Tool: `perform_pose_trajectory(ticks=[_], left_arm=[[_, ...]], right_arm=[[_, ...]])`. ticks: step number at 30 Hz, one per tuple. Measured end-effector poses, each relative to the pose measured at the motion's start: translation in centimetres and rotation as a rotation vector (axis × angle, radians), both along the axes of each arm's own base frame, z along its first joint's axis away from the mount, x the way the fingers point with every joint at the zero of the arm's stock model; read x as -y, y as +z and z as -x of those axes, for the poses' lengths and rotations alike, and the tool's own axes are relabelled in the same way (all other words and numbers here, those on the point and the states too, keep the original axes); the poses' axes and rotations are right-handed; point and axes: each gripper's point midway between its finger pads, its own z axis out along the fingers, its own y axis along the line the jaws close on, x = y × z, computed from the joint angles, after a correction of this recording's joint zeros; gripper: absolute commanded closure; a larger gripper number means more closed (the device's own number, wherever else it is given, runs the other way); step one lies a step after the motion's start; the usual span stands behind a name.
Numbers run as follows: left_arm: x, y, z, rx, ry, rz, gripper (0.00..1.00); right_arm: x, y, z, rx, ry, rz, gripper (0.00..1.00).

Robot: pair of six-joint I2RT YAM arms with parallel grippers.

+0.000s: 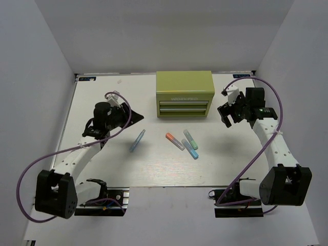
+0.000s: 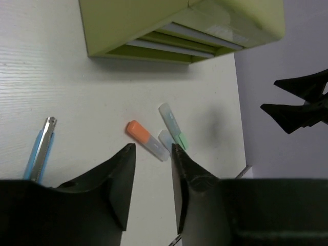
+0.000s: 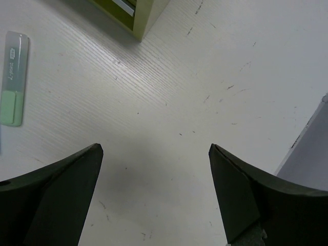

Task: Sort the stationery into containers
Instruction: Open the drawer in the storage box.

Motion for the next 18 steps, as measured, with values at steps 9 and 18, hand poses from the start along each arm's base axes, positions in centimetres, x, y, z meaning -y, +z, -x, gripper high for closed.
perform_pose_trajectory(ticks=[9, 18], left_arm=[[6.2, -1.4, -0.1, -0.032, -0.066, 0.052, 0.43], [10.4, -1.2, -0.9, 0.014, 0.039, 0.181, 0.38]], right_arm=[[-1.1, 0.6, 0.5, 0.016, 0.096, -0.007, 0.32], [-5.5, 9.3, -0.8, 0.251, 0.258, -0.153, 0.45]])
